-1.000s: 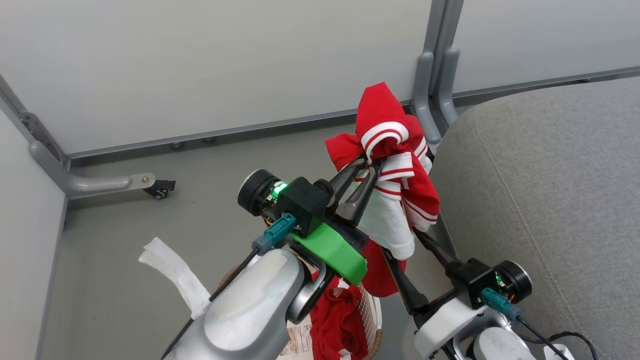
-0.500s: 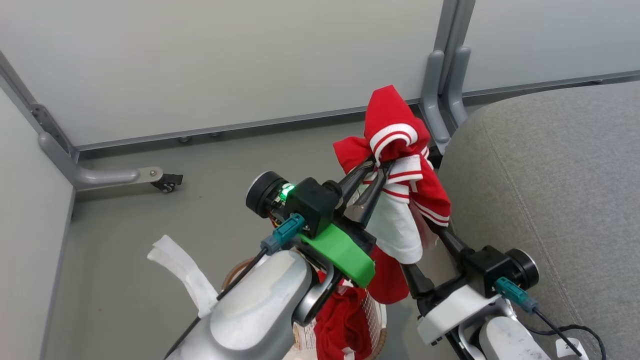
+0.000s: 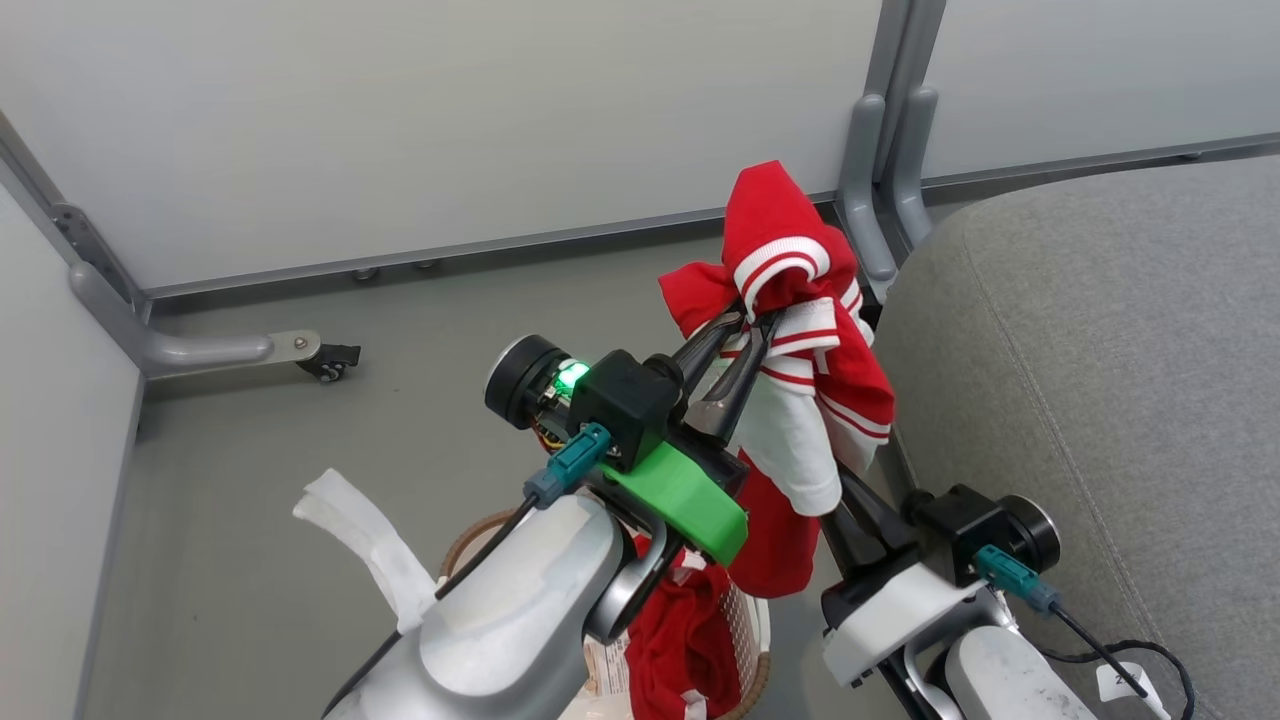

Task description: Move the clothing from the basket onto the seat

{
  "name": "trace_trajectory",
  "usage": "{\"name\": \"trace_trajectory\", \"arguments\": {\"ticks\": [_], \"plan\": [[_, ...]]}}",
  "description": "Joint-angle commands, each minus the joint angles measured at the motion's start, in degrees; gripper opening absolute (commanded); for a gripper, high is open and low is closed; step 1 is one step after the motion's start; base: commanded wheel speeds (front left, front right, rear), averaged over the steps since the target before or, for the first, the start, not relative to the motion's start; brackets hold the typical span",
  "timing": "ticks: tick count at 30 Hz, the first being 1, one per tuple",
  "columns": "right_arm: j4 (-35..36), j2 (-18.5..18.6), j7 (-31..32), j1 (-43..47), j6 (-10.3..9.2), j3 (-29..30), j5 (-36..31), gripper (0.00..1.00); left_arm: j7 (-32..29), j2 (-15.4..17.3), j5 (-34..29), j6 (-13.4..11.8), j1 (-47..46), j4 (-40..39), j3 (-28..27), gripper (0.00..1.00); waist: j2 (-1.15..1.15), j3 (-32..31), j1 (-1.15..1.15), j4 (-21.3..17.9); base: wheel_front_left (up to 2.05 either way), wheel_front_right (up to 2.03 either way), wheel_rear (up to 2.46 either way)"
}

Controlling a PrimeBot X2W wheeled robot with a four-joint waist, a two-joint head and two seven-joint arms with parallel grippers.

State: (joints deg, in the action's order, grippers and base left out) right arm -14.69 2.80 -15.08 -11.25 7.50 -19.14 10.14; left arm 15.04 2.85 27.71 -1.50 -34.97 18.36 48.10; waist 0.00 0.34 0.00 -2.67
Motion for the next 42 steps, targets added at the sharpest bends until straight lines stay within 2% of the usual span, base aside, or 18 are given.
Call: {"name": "trace_trajectory", "arguments": {"ticks": [1,5,8,9,10,11,42], "plan": [[0.08,0.18,-0.14,-0.62,-0.02,0.03,0.35,0.00,0.21,0.07,-0.43,-0.13,-0.74,-0.15,-0.52,0.00,0.00,0.29,0.00,-0.10,0.00,0.00,0.00],[0.34,0.17,-0.14,-0.84,-0.02,0.04,0.38,0.00,0.20,0.07,-0.81,0.29,-0.37,0.10,-0.93,0.00,0.00,0.52,0.00,-0.13,0.00,0.00,0.00],[0.63,0.17,-0.14,-0.26,-0.02,-0.48,0.56,0.00,0.21,0.07,-0.92,-0.31,0.62,0.12,-1.59,0.00,0.00,0.37,0.00,-0.33,0.00,0.00,0.00],[0.58,0.16,-0.14,0.03,-0.02,-1.04,0.48,0.00,0.21,0.07,-0.97,-0.38,1.10,0.15,-1.67,0.21,0.00,0.36,0.00,-0.40,0.00,0.00,0.00],[0.56,0.17,-0.14,0.09,-0.02,-1.27,0.35,0.00,0.20,0.09,-1.01,-0.37,1.40,0.26,-1.75,0.47,0.00,0.38,0.00,-0.44,0.00,0.00,0.00],[0.64,0.17,-0.14,0.14,-0.02,-1.48,0.20,0.00,0.20,0.15,-1.06,-0.41,1.66,0.34,-2.06,1.00,0.00,0.37,0.00,-0.48,0.00,0.00,0.00],[4.46,0.17,-0.14,0.34,-0.02,1.98,-0.18,0.00,0.11,2.41,-4.42,0.23,6.53,2.33,-5.21,1.00,0.00,0.49,0.00,-1.18,0.00,0.00,0.00]]}}
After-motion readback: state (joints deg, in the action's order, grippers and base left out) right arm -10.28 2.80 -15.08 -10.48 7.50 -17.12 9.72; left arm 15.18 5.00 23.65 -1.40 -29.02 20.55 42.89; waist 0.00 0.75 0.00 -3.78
